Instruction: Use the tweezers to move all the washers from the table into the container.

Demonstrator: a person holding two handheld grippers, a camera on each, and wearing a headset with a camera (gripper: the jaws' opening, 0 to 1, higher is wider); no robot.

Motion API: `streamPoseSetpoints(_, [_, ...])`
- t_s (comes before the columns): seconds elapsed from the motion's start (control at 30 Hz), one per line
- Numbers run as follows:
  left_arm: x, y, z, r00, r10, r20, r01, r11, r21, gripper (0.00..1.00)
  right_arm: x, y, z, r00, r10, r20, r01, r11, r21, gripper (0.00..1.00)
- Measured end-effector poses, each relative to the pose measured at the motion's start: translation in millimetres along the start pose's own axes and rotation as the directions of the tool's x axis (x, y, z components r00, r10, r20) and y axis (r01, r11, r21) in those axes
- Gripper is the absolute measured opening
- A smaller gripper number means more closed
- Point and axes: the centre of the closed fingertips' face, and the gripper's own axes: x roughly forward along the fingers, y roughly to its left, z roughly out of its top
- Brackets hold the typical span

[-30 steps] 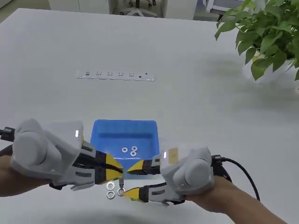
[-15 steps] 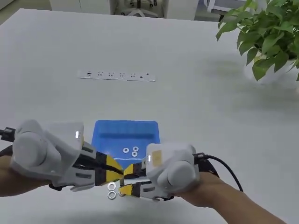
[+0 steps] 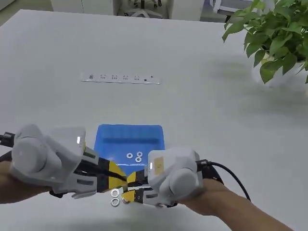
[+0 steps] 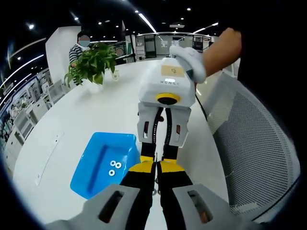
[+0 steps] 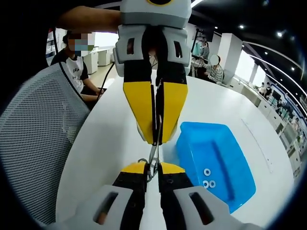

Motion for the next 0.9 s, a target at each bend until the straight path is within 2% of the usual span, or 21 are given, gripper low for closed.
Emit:
streamPoseSetpoints(0.33, [-0.4, -0.1, -1.4, 1.0000, -0.002, -0.005, 0.002, 1.000, 0.000, 0.05, 5.0, 0.4, -0.7, 0.9997, 0.023, -0.007, -0.023, 1.000, -0.021, 0.10])
streamPoseSetpoints(0.5, [0.3, 0.5, -1.4, 1.0000, -0.006, -0.003, 0.006, 1.000, -0.003, 0.05, 4.4, -0.2, -0.9, 0.9996, 0.027, -0.004, -0.027, 1.000, 0.011, 0.09])
streamPoseSetpoints(0.9, [0.2, 1.3, -1.0, 1.0000, 0.008, -0.002, -0.008, 1.000, -0.003, 0.06, 4.8, -0.7, -0.9, 0.9997, 0.024, 0.000, -0.024, 0.999, 0.029, 0.08])
